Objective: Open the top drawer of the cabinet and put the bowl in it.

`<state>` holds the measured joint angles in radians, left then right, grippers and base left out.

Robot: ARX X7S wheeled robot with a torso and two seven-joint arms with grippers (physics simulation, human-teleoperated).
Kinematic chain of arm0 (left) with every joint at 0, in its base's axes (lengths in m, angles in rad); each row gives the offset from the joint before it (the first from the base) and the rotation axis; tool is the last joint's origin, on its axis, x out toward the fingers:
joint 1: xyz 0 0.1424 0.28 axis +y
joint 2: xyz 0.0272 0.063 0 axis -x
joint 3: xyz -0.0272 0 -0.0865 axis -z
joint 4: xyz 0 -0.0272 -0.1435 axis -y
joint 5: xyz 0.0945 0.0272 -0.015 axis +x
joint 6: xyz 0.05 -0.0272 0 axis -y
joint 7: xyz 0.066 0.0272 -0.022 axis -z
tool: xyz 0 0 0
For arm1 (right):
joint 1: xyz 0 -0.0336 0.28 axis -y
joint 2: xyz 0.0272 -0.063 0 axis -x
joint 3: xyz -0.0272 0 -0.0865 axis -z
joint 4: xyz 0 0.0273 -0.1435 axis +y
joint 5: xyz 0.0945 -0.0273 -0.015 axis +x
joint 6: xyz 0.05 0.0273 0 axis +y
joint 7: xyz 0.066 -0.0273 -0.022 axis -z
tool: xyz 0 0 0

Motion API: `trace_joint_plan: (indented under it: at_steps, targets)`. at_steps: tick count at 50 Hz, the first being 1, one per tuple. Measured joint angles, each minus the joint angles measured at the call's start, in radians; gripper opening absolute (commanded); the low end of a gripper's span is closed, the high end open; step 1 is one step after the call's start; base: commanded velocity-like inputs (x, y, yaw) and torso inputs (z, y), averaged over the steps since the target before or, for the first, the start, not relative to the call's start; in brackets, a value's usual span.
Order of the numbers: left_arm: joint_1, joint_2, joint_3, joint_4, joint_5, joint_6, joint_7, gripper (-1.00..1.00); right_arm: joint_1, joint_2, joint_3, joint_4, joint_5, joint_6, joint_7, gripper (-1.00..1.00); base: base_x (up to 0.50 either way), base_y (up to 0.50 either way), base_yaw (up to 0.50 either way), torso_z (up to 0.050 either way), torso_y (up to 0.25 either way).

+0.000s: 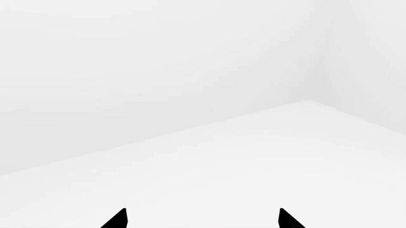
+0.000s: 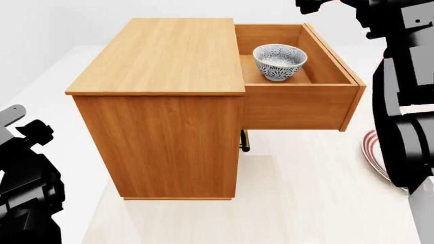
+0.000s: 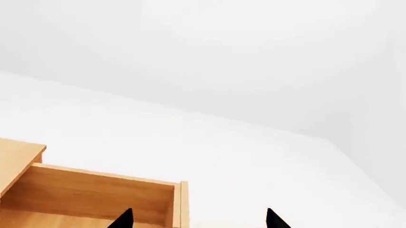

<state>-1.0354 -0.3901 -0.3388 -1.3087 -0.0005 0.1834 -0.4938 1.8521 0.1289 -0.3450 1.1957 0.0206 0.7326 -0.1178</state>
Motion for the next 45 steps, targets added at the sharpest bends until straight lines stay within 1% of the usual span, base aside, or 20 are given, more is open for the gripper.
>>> trace_joint_plan:
  at_steps: [6, 12, 19, 25, 33, 45]
  targets:
    - [-0.001, -0.002, -0.001, 0.000, -0.001, -0.001, 0.001, 1.00, -0.058, 0.095, -0.005, -0.249, -0.003, 0.156, -0.028, 1.00, 0.00, 0.00, 0.00, 0.000, 0.000]
    - [-0.004, -0.005, -0.003, 0.000, -0.001, -0.002, 0.002, 1.00, -0.160, 0.194, 0.019, -0.534, 0.004, 0.314, -0.047, 1.00, 0.00, 0.00, 0.00, 0.000, 0.000]
    - [-0.006, -0.008, -0.005, 0.000, -0.001, -0.002, 0.003, 1.00, -0.307, 0.288, 0.123, -0.859, 0.031, 0.480, -0.059, 1.00, 0.00, 0.00, 0.00, 0.000, 0.000]
    - [-0.007, -0.011, -0.007, 0.000, -0.001, -0.002, 0.004, 1.00, -0.422, 0.352, 0.212, -1.070, 0.053, 0.580, -0.071, 1.00, 0.00, 0.00, 0.00, 0.000, 0.000]
    - [-0.007, -0.012, -0.008, 0.000, -0.001, -0.002, 0.004, 1.00, -0.557, 0.420, 0.276, -1.226, 0.065, 0.650, -0.080, 1.00, 0.00, 0.00, 0.00, 0.000, 0.000]
    - [-0.007, -0.012, -0.008, 0.000, 0.000, -0.002, 0.003, 1.00, -0.699, 0.480, 0.302, -1.270, 0.064, 0.672, -0.084, 1.00, 0.00, 0.00, 0.00, 0.000, 0.000]
